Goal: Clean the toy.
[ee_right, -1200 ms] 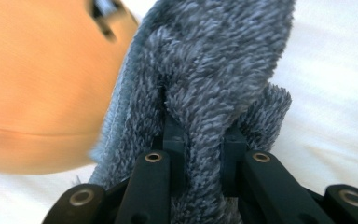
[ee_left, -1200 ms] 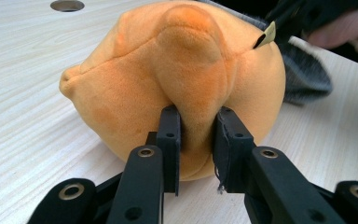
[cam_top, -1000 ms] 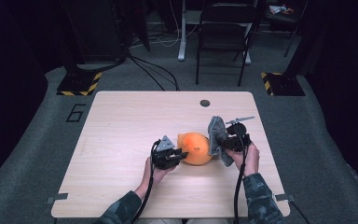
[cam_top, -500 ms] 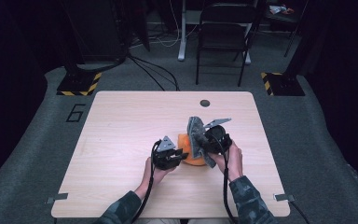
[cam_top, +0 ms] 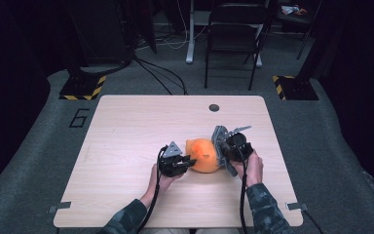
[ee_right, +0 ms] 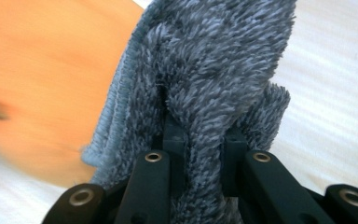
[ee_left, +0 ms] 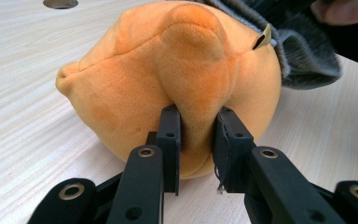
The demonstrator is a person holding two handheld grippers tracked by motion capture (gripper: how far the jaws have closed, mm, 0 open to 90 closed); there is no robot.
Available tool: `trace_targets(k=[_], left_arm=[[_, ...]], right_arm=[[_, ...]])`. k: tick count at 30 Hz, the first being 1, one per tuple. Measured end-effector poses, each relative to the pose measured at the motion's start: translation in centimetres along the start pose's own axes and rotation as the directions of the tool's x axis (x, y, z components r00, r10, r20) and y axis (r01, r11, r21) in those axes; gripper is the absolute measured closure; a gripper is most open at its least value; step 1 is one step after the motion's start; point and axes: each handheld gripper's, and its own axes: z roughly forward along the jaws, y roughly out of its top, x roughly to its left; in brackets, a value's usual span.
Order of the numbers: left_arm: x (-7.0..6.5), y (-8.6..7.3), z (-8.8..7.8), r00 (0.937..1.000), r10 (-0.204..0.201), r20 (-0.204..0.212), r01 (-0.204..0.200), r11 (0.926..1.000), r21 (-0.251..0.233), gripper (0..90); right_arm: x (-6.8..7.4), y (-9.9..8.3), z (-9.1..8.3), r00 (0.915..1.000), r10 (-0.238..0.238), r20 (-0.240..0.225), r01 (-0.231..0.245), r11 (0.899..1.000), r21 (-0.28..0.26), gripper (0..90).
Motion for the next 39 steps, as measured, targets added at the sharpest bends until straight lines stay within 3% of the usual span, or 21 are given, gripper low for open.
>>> trace_targets(k=[7,10,12,15,18,19,22,24,26,28,31,33,35,39], left_arm=[[0.2,0.0,-0.1,1.0,-0.003,0.0,0.003,1.0,-0.001,73.9],[0.3,-0.1,-0.1,0.9999,-0.01,-0.001,0.01,0.9999,-0.004,73.9],[0.4,-0.1,-0.1,0.9999,-0.013,-0.002,0.013,0.9999,-0.005,73.8],[0.4,-0.1,-0.2,0.9999,-0.012,-0.003,0.012,0.9999,-0.004,73.6],[0.4,-0.1,-0.1,0.9999,-0.01,-0.005,0.01,0.9999,-0.006,73.5],[0.4,-0.1,-0.1,0.9999,-0.011,-0.004,0.011,0.9999,-0.007,73.4],[0.5,-0.1,-0.2,0.9999,-0.009,-0.005,0.009,0.9999,-0.005,73.2],[0.4,-0.1,-0.1,0.9999,-0.011,-0.005,0.011,0.9999,-0.006,72.8],[0.4,0.0,-0.2,1.0,0.005,-0.002,-0.005,1.0,0.008,69.9],[0.3,0.0,-0.3,0.9998,0.019,-0.012,-0.019,0.9998,0.005,61.0],[-0.1,-0.1,-0.3,0.995,0.093,-0.034,-0.092,0.9949,0.042,47.3],[-0.6,-0.3,0.1,0.9889,0.135,-0.061,-0.132,0.9894,0.062,43.1],[-0.9,-0.3,0.5,0.9822,0.166,-0.089,-0.16,0.9849,0.066,43.1],[-1.0,-0.6,0.6,0.9789,0.163,-0.123,-0.157,0.986,0.055,63.0]], right_arm=[[-1.6,-1.5,2.9,0.9983,0.054,-0.023,-0.052,0.995,0.082,77.8],[-1.9,-2.0,3.6,0.9961,0.075,-0.045,-0.071,0.993,0.093,77.7],[-2.1,-1.7,3.1,0.9955,0.083,-0.045,-0.079,0.992,0.096,77.8],[-2.4,-1.2,1.6,0.9957,0.087,-0.034,-0.084,0.995,0.06,77.8],[-2.2,-0.2,-0.8,0.9949,0.093,-0.04,-0.093,0.996,-0.013,77.8],[-2.1,0.2,-1.7,0.9946,0.083,-0.062,-0.086,0.996,-0.034,77.8],[-0.6,1.2,-3.4,0.9933,0.04,-0.108,-0.048,0.996,-0.077,77.8],[0.8,1.6,-3.6,0.9915,-0.003,-0.13,-0.007,0.997,-0.073,77.8],[2.2,1.8,-2.9,0.9907,-0.047,-0.128,0.042,0.998,-0.041,77.8],[2.7,1.7,-2.1,0.9928,-0.06,-0.104,0.056,0.998,-0.035,77.8],[2.5,1.5,-1.6,0.9917,-0.044,-0.121,0.037,0.998,-0.059,77.8],[2.3,1.5,-1.6,0.9922,-0.041,-0.118,0.033,0.997,-0.072,77.8],[2.4,1.4,-1.4,0.9916,-0.039,-0.123,0.029,0.996,-0.086,77.9],[2.8,1.3,-1.3,0.9919,-0.058,-0.113,0.046,0.994,-0.101,77.8]])
